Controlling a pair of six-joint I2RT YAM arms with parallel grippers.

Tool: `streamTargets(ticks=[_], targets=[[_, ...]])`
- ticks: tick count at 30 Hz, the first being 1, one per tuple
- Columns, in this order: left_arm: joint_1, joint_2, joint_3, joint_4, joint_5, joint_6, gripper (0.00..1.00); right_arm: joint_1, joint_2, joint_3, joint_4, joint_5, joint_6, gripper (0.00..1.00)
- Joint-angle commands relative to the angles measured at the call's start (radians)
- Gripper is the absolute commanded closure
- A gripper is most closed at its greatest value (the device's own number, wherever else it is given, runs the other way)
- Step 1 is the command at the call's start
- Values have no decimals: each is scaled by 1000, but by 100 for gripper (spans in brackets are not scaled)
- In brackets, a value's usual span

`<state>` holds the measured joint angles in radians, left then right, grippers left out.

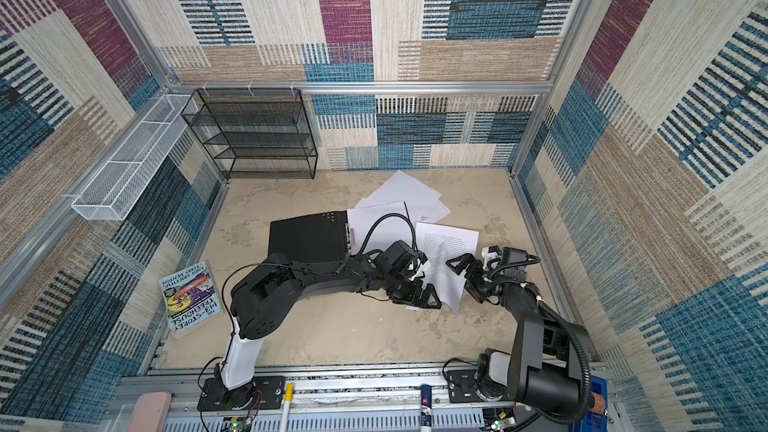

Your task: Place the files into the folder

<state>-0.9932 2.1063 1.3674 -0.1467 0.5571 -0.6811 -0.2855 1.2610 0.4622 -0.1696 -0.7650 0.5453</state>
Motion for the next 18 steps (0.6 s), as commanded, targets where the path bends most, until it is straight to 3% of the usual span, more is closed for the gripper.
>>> streamTargets(ticks=[1, 7, 13, 18], targets=[[2, 24, -25, -260, -120, -21, 2, 0, -1, 38, 89, -13, 26, 0], [4, 17, -31, -255, -122, -25, 3, 0, 6, 73, 106, -39, 18, 0], [5, 22, -31, -248, -116, -28, 3, -1, -37, 51, 44, 35, 20, 1], [6, 23, -33, -246, -111, -29, 3, -1, -71, 21, 21, 113, 45, 10]])
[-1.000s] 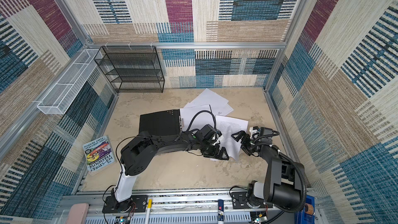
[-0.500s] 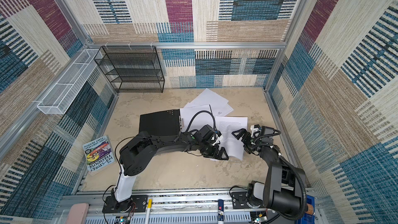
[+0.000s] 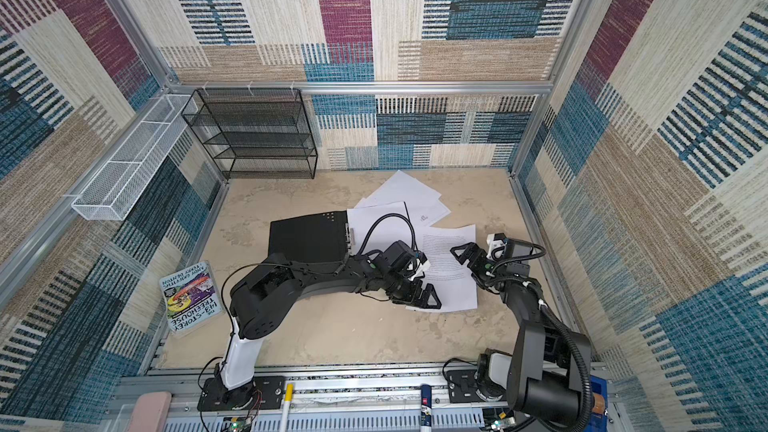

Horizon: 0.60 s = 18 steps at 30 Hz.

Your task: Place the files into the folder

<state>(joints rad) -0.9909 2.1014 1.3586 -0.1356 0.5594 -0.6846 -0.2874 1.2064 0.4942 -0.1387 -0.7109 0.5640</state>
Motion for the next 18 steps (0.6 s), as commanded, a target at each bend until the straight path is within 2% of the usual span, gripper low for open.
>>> streamTargets(ticks=[1, 4, 11, 14, 18], targets=[[4, 29, -24, -257, -114, -26, 3, 2, -21, -14, -9, 63, 30, 12], [6, 28, -26, -255, -113, -29, 3, 2, -22, -22, -9, 75, 37, 18], [7, 26, -29, -249, -108, -34, 3, 2, -20, -40, 10, 101, 51, 44], [8, 26, -30, -247, -105, -35, 3, 1, -18, -45, 4, 132, 50, 52], [7, 25, -28, -246, -101, -35, 3, 2, -17, -48, -8, 171, 40, 70]])
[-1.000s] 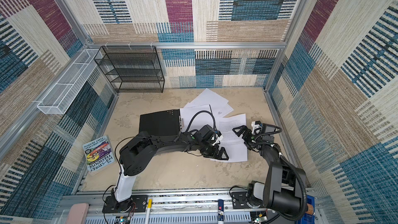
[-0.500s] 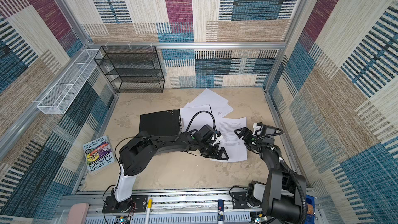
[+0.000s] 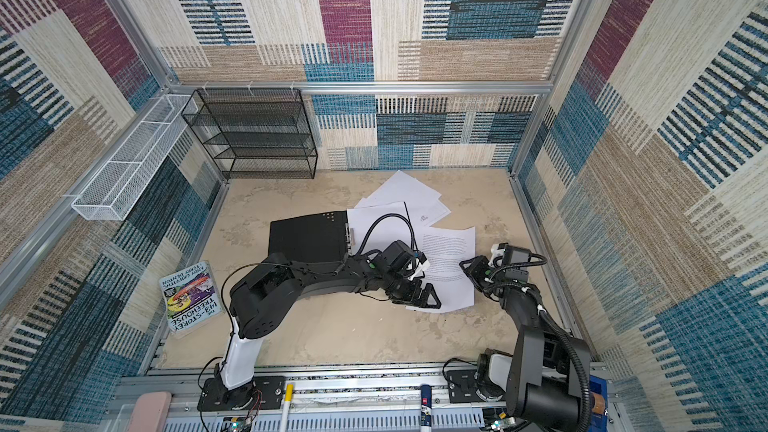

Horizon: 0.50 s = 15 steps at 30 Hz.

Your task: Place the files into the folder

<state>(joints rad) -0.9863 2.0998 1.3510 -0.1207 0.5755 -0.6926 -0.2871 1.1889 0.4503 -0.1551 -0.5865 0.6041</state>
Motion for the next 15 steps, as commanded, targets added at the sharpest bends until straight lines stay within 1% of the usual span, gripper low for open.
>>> streamTargets(ticks=[1, 3, 6, 9, 12, 15], targets=[[3, 27, -21, -261, -118, -27, 3, 1, -2, -3, 4, 57, -3, 74], [2, 25, -21, -260, -116, -29, 3, 1, -7, -3, -4, 78, -12, 80], [3, 26, -20, -260, -116, -28, 3, 2, -13, -5, -12, 96, -23, 87], [2, 29, -12, -258, -107, -27, 3, 1, -13, -8, -12, 97, -31, 99], [3, 27, 11, -256, -86, -13, 3, 1, -23, -12, -16, 93, -38, 100], [-2, 15, 49, -248, -32, 16, 3, 1, -56, 10, -50, 105, -46, 100]])
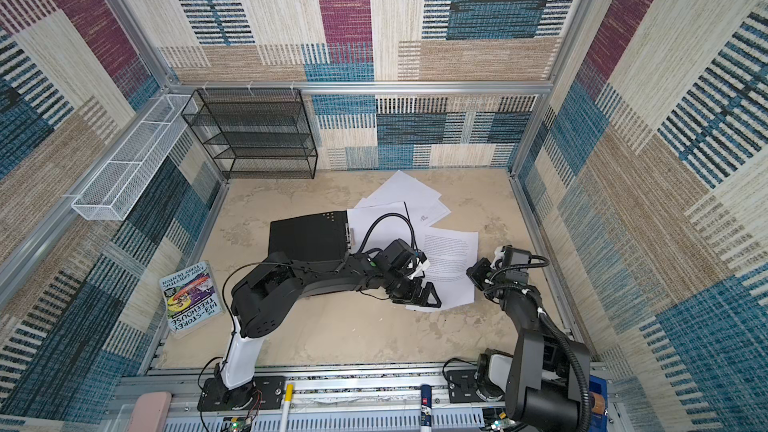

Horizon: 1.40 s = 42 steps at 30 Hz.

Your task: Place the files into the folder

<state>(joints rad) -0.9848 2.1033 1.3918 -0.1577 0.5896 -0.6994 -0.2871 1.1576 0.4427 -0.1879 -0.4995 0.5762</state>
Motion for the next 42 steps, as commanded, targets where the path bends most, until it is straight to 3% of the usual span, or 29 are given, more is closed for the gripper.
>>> streamTargets(ticks=[1, 6, 11, 16, 21, 27, 31, 38, 42], targets=[[-5, -1, 17, -202, -27, 31, 3, 2, -44, 29, -35, 28, -21, 100], [-13, -108, 65, -120, 131, 57, 2, 1, -164, 134, -148, 140, -32, 100], [-11, -254, 73, -62, 199, 64, 1, 15, -189, 265, -203, 142, -51, 100], [47, -433, 20, -151, 73, 118, 1, 142, -154, 406, -226, 177, -70, 100], [185, -677, -151, -239, -193, 195, 1, 331, -40, 566, -208, 183, -73, 100], [404, -912, -323, -319, -267, 237, 1, 506, 137, 756, -154, 139, -56, 100], [450, -1052, -420, -324, -387, 317, 1, 586, 226, 848, -113, 93, -35, 100], [480, -1157, -482, -331, -414, 404, 1, 585, 300, 815, -27, 33, -12, 100], [488, -1107, -462, -333, -319, 411, 1, 570, 363, 787, 12, 11, -31, 100]])
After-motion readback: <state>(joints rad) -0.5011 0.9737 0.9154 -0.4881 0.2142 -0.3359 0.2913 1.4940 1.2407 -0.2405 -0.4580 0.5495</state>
